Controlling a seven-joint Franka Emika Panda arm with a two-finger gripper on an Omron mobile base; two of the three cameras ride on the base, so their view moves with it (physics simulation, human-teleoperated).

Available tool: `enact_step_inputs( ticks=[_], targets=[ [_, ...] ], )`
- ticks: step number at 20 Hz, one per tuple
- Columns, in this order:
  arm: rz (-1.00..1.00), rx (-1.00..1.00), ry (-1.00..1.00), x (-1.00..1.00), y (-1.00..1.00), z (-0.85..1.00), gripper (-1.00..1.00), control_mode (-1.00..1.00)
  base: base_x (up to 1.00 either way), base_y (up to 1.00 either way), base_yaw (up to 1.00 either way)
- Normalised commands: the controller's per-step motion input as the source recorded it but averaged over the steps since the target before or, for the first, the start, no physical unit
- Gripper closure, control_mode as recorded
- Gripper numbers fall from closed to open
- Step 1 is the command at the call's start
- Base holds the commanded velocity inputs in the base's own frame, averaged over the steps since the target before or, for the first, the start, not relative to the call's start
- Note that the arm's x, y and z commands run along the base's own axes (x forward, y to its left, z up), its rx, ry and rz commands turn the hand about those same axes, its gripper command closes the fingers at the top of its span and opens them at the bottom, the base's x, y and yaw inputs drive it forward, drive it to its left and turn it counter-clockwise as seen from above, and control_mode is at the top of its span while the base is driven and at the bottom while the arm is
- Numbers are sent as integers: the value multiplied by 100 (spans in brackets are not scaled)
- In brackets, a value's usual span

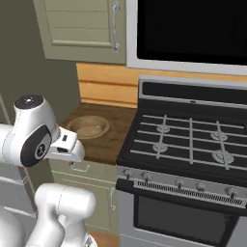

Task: Grab a lemon wedge from the fridge and one ice cube from the ice bowl, and put them in the glass of lemonade.

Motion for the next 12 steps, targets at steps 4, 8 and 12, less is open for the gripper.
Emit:
enact_step_inputs(
  ticks=[4, 8, 12],
  targets=[
    [0, 0, 0, 0, 0, 0, -100, 100, -49, 78, 7],
    [0, 0, 0, 0, 0, 0, -100, 100, -15, 100, -20],
    [0, 0, 0, 0, 0, 0, -100, 100, -3, 100, -20]
  ],
)
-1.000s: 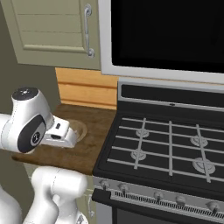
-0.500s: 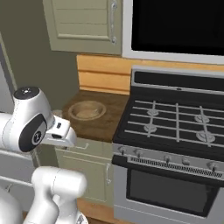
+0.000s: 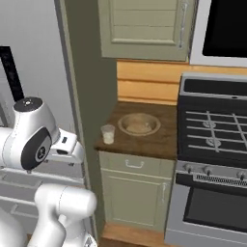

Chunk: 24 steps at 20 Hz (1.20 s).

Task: Grab a lemon wedge from the fridge and one ice cube from the ice bowl, and put them in the glass of lemonade.

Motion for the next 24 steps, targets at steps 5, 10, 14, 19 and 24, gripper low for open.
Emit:
enact_step_inputs(
  ticks=[5, 10, 14, 19, 24],
  targets=[
    [0, 0, 0, 0, 0, 0, -100, 100, -8, 100, -18],
    [0, 0, 0, 0, 0, 0, -100, 100, -35, 100, -5],
    [0, 0, 0, 0, 0, 0, -100, 100, -32, 33, 4],
    [0, 0, 0, 0, 0, 0, -100, 100, -84, -13, 0],
    [0, 0, 0, 0, 0, 0, -100, 100, -64, -15, -3]
  ],
)
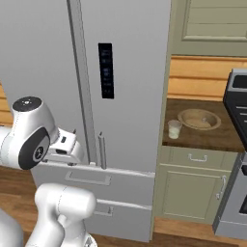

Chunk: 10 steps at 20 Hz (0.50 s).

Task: Grab a lemon wedge from the fridge and one ice cube from the ice bowl, and put them in the glass of lemonade.

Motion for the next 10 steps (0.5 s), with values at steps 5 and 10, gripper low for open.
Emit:
enact_step_inputs(
  ticks=[5, 10],
  targets=[
    [0, 0, 0, 0, 0, 0, -100, 100, -2, 0, 0],
    [0, 0, 0, 0, 0, 0, -100, 100, 0, -2, 0]
  ],
)
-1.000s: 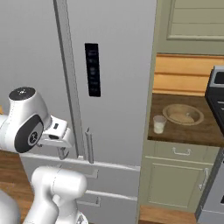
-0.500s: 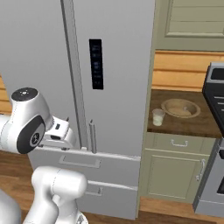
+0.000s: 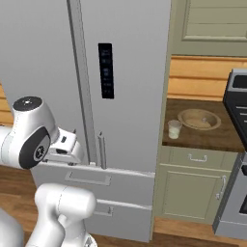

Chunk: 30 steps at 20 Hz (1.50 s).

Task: Grab a lemon wedge from the fridge and one ice cube from the ice bowl, and put them in the glass of lemonade.

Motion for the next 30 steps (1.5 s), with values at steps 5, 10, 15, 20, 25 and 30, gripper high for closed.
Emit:
enact_step_inputs(
  ticks=[5, 10, 15, 20, 25, 30],
  targets=[
    [0, 0, -28, 9, 1, -5, -100, -100, 0, 0, 0],
    [0, 0, -26, 57, 0, -6, -100, -100, 0, 0, 0],
    [0, 0, -4, 95, 0, -25, -100, -100, 0, 0, 0],
    [0, -2, -1, 82, -8, -48, -100, -100, 0, 0, 0],
    [0, 0, -18, 29, -20, -40, -100, -100, 0, 0, 0],
    [1, 0, -7, 66, -1, -55, -100, -100, 0, 0, 0]
  ],
)
